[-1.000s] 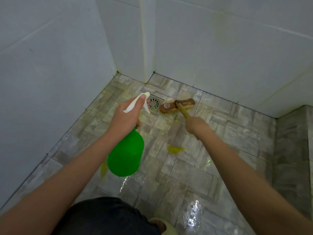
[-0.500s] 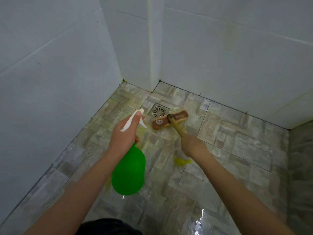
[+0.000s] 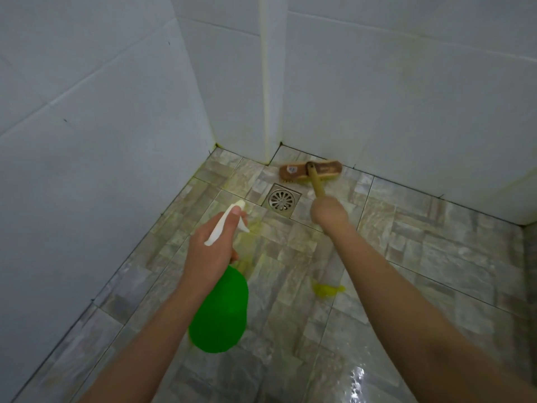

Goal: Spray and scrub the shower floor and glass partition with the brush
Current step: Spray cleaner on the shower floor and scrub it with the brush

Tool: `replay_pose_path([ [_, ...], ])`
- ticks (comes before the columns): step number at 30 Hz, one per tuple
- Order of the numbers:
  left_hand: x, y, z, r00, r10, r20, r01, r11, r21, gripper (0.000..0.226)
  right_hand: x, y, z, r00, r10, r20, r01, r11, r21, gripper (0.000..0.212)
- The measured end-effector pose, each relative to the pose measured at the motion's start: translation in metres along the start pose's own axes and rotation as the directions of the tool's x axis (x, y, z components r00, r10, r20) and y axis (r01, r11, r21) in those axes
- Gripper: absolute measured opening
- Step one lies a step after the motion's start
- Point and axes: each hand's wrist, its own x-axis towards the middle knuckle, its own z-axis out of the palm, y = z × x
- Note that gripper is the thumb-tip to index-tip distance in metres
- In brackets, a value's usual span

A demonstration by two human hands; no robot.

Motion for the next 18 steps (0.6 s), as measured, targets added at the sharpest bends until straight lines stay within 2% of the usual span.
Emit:
replay_pose_path([
  [3, 0.004, -0.005, 0.001, 1.0, 0.0, 0.002, 0.0, 1.0, 0.007, 0.038, 0.015, -0.017, -0.008, 0.999, -0.006, -0.049, 0.011, 0.995, 0.102, 0.03],
  [8, 0.013, -0.011, -0.006, 0.998, -0.029, -0.057, 0.029, 1.0, -0.004, 0.041, -0.013, -0.004, 0.039, 0.996, 0.084, -0.035, -0.074, 0.972, 0.222, 0.031],
  [12, 0.017, -0.01, -0.005, 0.999, -0.02, -0.042, 0.019, 1.0, -0.01, 0.036, 0.022, -0.056, -0.002, 1.0, -0.009, -0.013, 0.012, 0.977, 0.214, 0.028],
  [18, 0.025, -0.02, -0.011, 0.991, -0.078, -0.105, 0.073, 0.996, -0.044, 0.036, -0.006, -0.039, 0.047, 0.995, 0.099, -0.027, -0.085, 0.944, 0.319, 0.029],
])
